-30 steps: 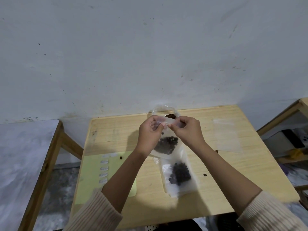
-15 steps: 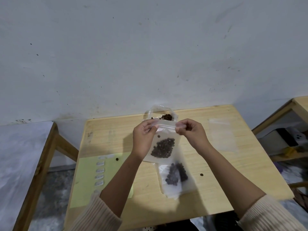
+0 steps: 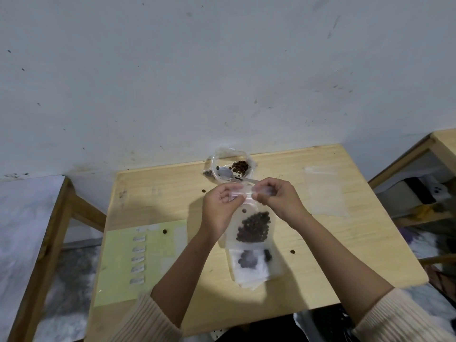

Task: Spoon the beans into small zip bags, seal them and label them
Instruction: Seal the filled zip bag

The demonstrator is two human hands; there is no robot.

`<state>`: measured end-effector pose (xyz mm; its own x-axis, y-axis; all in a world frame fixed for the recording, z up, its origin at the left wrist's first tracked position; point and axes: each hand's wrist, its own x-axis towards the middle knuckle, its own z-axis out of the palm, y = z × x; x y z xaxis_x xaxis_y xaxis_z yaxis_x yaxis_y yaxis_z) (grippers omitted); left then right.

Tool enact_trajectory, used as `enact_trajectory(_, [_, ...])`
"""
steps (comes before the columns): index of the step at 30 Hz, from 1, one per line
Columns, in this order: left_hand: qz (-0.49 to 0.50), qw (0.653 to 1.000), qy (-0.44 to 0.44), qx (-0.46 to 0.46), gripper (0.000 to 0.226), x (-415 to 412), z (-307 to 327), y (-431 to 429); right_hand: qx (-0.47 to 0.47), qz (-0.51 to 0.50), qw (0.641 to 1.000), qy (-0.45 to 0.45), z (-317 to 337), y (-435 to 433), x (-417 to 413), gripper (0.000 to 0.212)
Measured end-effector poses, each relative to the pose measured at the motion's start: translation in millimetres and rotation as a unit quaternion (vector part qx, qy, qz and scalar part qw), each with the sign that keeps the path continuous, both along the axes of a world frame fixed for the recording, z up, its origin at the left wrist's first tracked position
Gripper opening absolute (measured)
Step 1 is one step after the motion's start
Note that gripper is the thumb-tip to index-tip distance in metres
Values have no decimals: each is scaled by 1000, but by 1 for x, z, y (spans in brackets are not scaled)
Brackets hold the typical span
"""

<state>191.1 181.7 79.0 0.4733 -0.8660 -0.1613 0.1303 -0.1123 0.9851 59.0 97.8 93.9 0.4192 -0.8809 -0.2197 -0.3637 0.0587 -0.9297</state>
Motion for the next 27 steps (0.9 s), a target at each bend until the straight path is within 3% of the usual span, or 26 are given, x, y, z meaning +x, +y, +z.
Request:
enact_trajectory(6, [23,998,-34,40,30,1,-14,6,87,37,996,-1,-11,-15,-3,17])
enact_trajectory(10, [86,994,31,66,31,-2,-28,15,111,65,992,12,-26,-23,-5,20])
enact_trajectory(21, [158,967,-122,161,23,-6,-65,27,-28,188,974,119,-52,-18,14,17])
enact_trajectory(24, [155,953,-184,182,26,-8,-63,24,-66,238,958,144,-51,-20,14,36])
enact_trajectory(27, [181,928,-280,165,27,-12,-55,9,-111,253,953,127,-42,-32,11,38])
